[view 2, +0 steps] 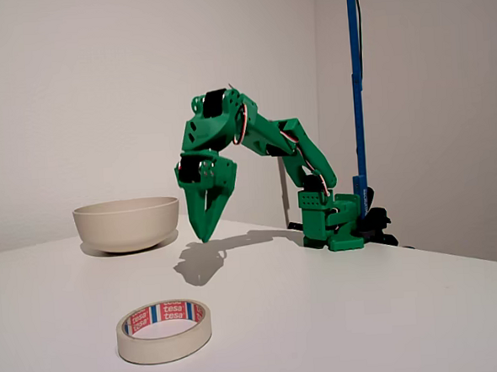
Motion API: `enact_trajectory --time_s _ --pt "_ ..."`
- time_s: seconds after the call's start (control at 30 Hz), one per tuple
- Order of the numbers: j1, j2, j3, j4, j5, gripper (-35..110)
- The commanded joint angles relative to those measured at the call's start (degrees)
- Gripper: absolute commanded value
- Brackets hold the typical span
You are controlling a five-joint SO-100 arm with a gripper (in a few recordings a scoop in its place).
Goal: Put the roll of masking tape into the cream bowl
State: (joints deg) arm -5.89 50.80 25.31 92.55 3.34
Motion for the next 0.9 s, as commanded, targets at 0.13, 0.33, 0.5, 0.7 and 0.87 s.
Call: enact_trajectory --time_s 0.13,0.33,0.5,0.7,0.87 --pt "-0.62 -3.16 -5.89 -1.76 1.49 18" --pt "0.35 -6.33 -6.94 -2.46 1.49 19" --pt "0.26 -8.17 -7.38 -2.64 1.49 19" --pt "-0.35 -10.20 -7.47 -3.25 1.58 19" --pt "-0.79 -11.51 -7.91 -3.69 1.14 19"
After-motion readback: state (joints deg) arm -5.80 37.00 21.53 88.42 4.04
